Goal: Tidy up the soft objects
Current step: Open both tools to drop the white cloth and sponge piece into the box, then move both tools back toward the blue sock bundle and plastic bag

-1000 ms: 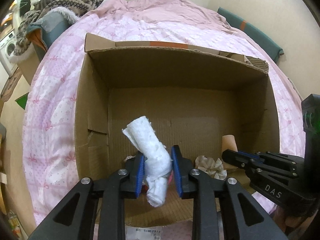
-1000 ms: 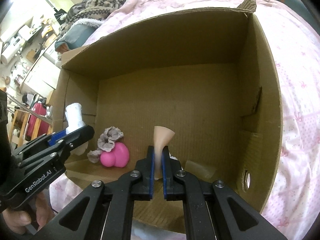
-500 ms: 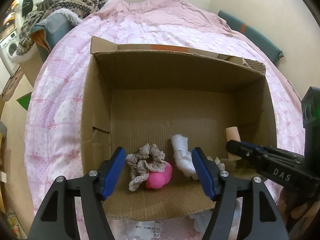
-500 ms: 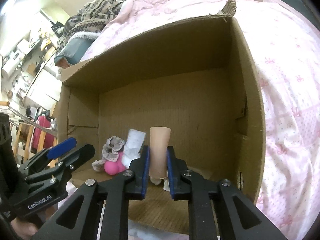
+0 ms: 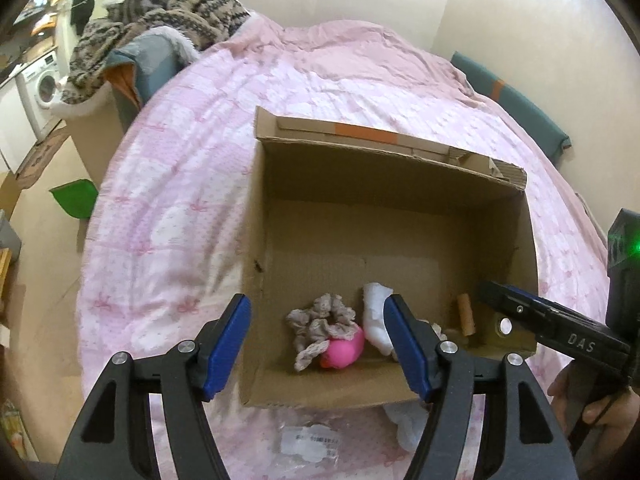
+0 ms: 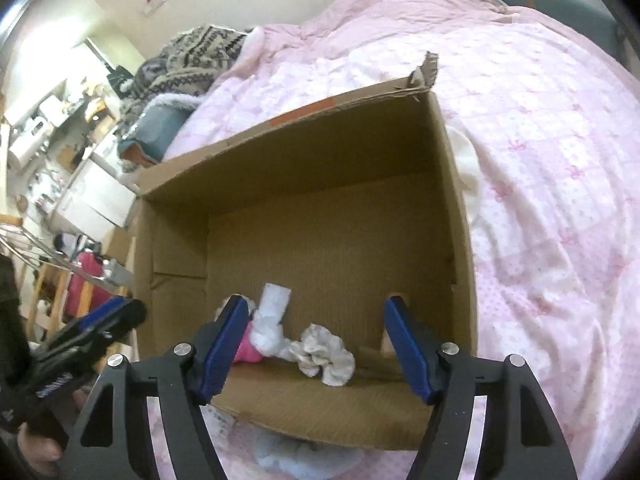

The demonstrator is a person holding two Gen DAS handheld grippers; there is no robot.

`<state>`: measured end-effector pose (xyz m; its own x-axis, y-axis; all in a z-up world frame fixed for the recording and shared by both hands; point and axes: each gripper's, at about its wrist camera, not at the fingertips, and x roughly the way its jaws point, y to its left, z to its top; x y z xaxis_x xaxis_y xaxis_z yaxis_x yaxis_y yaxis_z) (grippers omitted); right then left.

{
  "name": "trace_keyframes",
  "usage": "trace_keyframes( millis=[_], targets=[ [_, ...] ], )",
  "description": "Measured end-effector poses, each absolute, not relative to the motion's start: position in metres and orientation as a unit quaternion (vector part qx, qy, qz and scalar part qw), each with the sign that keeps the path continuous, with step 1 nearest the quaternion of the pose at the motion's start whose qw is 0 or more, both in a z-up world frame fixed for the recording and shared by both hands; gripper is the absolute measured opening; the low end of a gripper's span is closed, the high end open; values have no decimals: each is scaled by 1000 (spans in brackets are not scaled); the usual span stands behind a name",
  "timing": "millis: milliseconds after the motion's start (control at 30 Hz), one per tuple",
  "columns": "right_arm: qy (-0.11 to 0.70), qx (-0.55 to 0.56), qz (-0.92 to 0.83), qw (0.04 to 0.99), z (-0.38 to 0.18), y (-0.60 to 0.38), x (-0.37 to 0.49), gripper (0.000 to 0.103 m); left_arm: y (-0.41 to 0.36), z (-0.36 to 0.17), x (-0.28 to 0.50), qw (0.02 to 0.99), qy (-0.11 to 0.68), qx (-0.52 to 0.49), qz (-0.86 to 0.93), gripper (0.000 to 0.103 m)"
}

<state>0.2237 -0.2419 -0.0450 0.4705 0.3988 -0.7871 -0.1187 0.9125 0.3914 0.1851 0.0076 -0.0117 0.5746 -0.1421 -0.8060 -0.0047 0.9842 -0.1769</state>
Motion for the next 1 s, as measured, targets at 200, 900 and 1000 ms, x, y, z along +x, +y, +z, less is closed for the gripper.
trace_keyframes(
  millis=[200,900,1000],
  targets=[
    [488,115,153,852,-37,-237,203,74,16,-8,162,884,457,-90,-32,66],
    [490,152,157,844,-33,-249,128,74,8,-20,90,873,480,-85,-14,66],
    [492,169,154,840,-34,-254,126,74,12,-22,86,872,480,-93,-7,66]
  ],
)
